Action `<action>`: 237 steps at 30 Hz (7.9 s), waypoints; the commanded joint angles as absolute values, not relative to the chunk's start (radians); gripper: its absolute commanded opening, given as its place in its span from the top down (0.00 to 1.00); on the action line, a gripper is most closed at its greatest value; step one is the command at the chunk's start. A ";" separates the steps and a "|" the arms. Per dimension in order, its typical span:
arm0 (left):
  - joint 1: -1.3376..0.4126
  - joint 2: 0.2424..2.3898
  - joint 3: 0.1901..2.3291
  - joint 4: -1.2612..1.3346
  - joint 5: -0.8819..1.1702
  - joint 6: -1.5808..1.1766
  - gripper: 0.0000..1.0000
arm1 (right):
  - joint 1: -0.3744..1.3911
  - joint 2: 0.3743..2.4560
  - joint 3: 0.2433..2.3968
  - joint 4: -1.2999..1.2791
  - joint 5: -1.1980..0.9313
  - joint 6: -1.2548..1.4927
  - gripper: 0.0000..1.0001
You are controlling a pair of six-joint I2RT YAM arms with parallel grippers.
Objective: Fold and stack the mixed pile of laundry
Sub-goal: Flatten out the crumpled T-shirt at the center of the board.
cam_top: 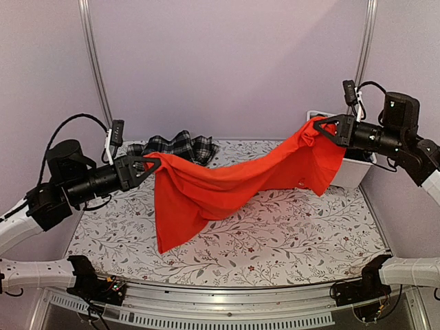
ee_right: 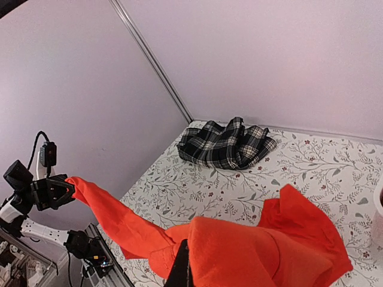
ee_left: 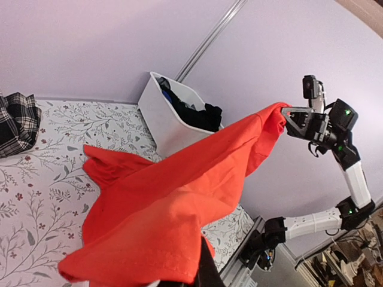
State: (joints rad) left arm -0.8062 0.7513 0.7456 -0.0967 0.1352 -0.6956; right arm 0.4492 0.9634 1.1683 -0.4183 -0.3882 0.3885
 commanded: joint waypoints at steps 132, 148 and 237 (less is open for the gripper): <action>-0.247 1.273 1.502 -0.117 0.252 -0.505 1.00 | 0.200 1.460 1.755 -0.260 -0.645 0.379 1.00; -0.001 1.843 2.181 0.023 0.554 -0.588 1.00 | 0.085 2.136 2.482 0.159 -0.853 0.769 1.00; -0.442 1.037 0.589 -0.346 -0.118 -0.760 1.00 | 0.456 1.359 0.696 -0.204 -0.447 0.451 0.94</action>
